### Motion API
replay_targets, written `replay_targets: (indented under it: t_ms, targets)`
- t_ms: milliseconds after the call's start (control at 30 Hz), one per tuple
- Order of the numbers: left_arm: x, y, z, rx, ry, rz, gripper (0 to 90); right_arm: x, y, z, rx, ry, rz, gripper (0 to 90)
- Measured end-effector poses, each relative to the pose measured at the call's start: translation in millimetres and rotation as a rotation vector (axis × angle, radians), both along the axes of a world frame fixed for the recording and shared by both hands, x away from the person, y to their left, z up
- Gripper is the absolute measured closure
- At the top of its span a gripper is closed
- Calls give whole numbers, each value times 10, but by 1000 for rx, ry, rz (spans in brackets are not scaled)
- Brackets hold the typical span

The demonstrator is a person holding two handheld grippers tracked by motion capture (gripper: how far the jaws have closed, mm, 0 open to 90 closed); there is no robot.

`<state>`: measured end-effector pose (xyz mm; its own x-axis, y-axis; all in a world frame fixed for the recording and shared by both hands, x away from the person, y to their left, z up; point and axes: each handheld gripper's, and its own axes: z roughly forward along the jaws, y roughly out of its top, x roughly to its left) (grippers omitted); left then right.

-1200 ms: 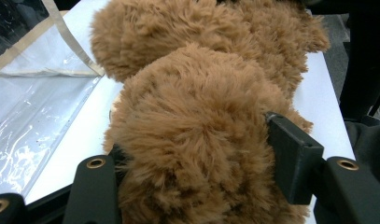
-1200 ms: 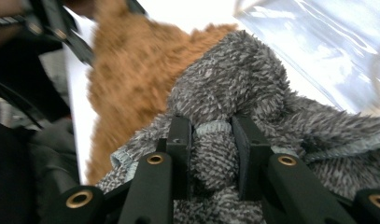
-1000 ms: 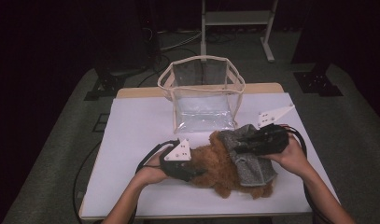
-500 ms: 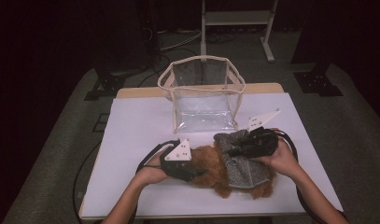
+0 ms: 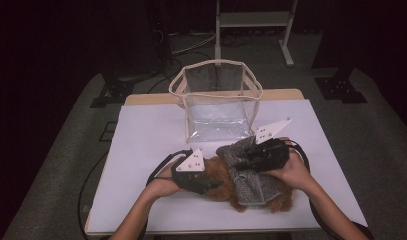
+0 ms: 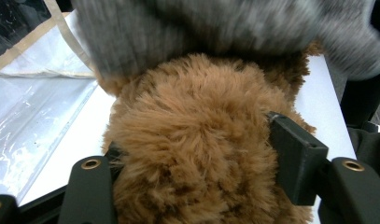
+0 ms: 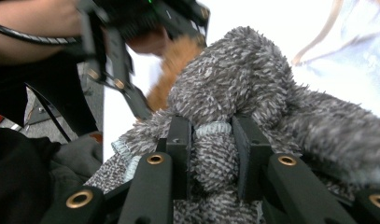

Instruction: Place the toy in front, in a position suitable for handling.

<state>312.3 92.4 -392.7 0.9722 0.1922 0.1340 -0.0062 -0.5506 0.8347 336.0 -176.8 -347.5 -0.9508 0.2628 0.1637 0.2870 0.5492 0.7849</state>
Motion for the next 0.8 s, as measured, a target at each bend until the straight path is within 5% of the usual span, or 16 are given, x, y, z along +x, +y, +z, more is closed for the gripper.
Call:
replay_targets:
  t_ms: [167, 333, 800]
  targets:
    - [48, 32, -59, -49, 20, 10, 270, 86, -128, -206, -10, 39, -45, 715]
    - [99, 90, -134, -94, 68, 27, 174, 99, -174, -250, -6, 44, -53, 720]
    - [166, 106, -432, -99, 171, 41, 0, 99, -242, -298, 0, 55, -66, 722]
